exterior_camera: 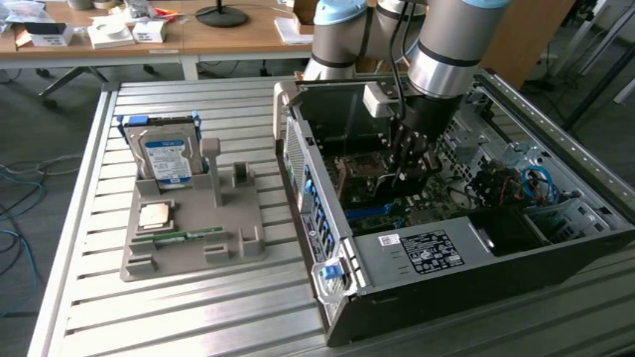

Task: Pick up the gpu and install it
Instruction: 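Insert the gpu into the slot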

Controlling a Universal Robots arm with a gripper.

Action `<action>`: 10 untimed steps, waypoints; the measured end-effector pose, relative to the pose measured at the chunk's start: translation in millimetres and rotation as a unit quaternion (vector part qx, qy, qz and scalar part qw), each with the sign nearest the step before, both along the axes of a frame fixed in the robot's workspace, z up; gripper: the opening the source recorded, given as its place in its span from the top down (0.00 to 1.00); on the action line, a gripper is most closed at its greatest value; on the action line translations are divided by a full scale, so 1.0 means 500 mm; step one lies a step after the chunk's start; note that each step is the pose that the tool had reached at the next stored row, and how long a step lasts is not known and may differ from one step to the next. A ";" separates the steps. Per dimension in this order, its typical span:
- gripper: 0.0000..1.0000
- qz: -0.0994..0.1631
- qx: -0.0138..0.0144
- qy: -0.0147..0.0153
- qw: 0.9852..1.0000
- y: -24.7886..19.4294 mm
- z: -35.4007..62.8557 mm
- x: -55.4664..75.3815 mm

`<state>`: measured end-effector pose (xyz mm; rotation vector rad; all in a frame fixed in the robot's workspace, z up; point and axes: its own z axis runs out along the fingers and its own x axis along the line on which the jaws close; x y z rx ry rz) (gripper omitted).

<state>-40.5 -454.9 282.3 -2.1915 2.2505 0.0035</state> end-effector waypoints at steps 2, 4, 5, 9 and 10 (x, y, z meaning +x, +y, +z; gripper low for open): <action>0.74 0.000 0.000 0.000 1.000 -0.0001 -0.001 -0.002; 0.74 0.000 0.000 0.000 1.000 0.0000 -0.001 -0.007; 0.74 0.000 0.000 0.000 1.000 0.0000 -0.002 -0.008; 0.74 0.000 0.000 0.000 1.000 0.0001 -0.005 -0.009; 0.74 0.000 0.000 0.000 1.000 0.0001 -0.006 -0.010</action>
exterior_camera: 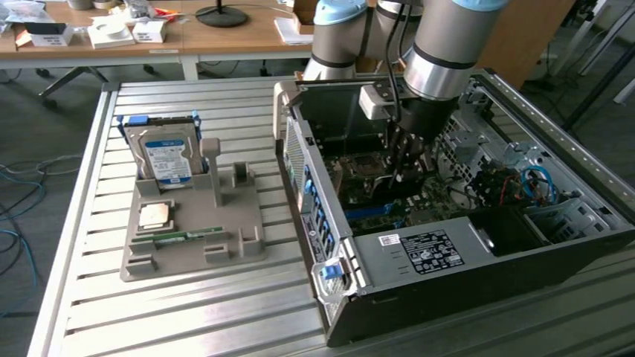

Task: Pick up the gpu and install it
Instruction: 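Insert the gpu into the slot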

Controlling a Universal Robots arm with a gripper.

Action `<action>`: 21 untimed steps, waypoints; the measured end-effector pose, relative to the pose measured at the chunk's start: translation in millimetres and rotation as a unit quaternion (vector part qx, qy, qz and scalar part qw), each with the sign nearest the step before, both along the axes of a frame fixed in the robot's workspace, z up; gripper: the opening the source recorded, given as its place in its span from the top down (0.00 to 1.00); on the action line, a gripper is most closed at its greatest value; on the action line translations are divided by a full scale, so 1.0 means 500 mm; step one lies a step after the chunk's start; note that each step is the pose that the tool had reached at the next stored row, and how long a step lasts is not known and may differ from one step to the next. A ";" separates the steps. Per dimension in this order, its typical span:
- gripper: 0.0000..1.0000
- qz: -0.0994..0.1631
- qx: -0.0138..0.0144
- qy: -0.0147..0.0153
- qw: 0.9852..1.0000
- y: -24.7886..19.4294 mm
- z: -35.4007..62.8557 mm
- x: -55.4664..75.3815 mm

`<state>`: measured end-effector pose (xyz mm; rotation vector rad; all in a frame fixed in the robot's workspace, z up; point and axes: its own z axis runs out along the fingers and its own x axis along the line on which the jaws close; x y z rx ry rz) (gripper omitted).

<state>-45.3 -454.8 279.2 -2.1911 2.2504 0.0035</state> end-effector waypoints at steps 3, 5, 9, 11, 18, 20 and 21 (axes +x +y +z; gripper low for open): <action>0.74 0.000 0.000 0.000 1.000 -0.0001 -0.001 -0.001; 0.74 0.000 0.000 0.000 1.000 0.0000 -0.001 -0.003; 0.74 0.000 0.000 0.000 1.000 0.0000 -0.001 -0.009; 0.74 0.000 0.000 0.000 1.000 0.0000 -0.001 -0.012; 0.74 0.000 0.000 0.000 1.000 -0.0014 -0.001 -0.014; 0.74 0.000 0.000 0.000 1.000 -0.0020 -0.001 -0.015; 0.74 0.000 0.000 0.000 1.000 -0.0021 -0.001 -0.015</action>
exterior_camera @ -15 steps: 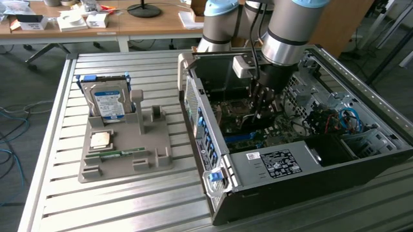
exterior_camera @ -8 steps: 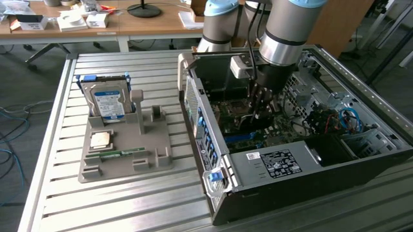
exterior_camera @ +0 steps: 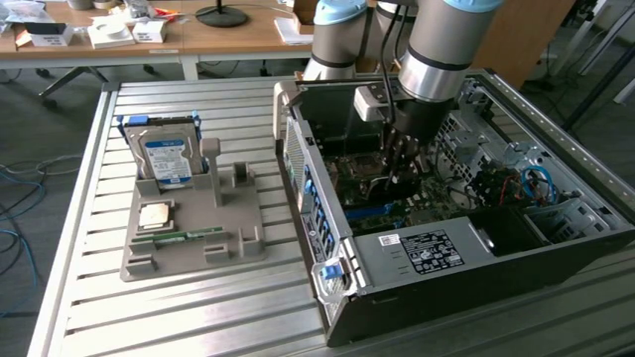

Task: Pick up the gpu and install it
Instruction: 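Insert the gpu into the slot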

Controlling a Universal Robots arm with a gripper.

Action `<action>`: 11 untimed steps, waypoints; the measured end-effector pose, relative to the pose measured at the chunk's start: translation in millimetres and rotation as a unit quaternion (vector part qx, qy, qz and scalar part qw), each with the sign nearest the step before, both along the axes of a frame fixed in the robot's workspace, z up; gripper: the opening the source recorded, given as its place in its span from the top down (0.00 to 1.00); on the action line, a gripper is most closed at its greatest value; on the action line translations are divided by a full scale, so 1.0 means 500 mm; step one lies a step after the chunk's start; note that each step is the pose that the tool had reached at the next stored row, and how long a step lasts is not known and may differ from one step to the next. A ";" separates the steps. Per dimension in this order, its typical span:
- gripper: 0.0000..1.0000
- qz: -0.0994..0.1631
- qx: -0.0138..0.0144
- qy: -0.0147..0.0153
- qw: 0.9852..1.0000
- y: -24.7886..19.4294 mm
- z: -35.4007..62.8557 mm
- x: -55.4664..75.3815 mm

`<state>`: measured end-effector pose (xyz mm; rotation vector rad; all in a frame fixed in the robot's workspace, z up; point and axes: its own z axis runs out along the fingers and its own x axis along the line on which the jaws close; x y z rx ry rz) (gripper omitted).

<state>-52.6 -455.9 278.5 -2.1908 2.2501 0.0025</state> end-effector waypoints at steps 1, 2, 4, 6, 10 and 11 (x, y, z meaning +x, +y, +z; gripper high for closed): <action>0.74 0.000 0.000 0.000 1.000 0.0000 0.000 -0.001; 0.74 0.000 0.000 0.000 1.000 -0.0001 0.000 -0.002; 0.74 0.000 0.000 0.000 1.000 -0.0001 0.000 -0.005; 0.74 0.000 0.000 -0.001 1.000 0.0000 0.000 -0.007; 0.74 0.000 0.000 -0.001 1.000 -0.0001 0.000 -0.010; 0.74 0.000 0.000 -0.001 1.000 -0.0001 0.000 -0.011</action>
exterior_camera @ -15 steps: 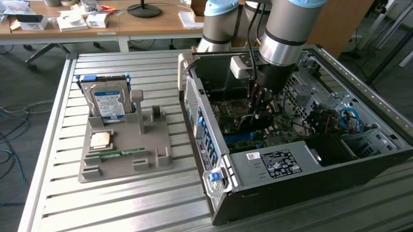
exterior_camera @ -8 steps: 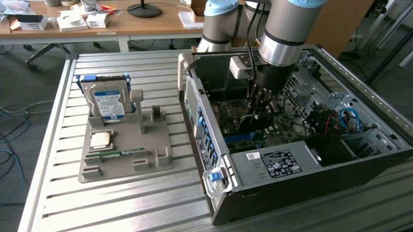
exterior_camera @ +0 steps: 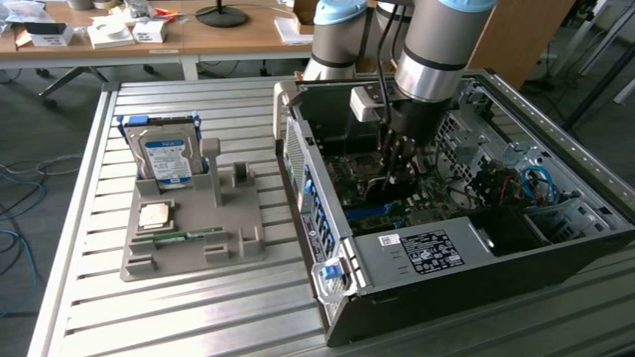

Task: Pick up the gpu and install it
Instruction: 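Insert the gpu into the slot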

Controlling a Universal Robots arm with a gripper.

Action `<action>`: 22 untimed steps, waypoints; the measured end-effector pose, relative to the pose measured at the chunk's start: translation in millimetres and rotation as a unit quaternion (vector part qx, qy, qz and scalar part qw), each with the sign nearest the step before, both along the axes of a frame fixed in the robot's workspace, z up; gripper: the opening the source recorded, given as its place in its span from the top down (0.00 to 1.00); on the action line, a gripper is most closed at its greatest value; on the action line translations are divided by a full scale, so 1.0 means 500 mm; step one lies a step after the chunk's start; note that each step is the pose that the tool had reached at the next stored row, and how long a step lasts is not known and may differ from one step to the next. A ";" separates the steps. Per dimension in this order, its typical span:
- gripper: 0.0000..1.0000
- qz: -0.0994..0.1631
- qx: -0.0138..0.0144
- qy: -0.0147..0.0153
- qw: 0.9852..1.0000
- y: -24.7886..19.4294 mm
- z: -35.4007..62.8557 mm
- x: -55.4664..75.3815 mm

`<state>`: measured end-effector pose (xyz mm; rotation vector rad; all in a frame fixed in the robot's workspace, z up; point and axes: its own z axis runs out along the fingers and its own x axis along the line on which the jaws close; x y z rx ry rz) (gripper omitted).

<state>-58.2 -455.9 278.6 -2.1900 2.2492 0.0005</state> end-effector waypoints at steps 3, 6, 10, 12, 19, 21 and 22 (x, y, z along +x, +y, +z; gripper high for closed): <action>0.74 0.000 0.000 0.000 1.000 0.0001 0.000 -0.004; 0.74 0.000 0.000 0.000 1.000 0.0000 0.000 -0.006; 0.74 0.000 0.000 0.000 1.000 0.0000 0.000 -0.006; 0.74 0.000 0.000 0.000 1.000 0.0001 0.000 -0.007; 0.74 0.000 0.000 0.000 1.000 0.0000 0.000 -0.010; 0.74 0.000 0.000 -0.001 1.000 0.0000 0.000 -0.011; 0.74 0.000 0.000 -0.001 1.000 0.0000 -0.001 -0.011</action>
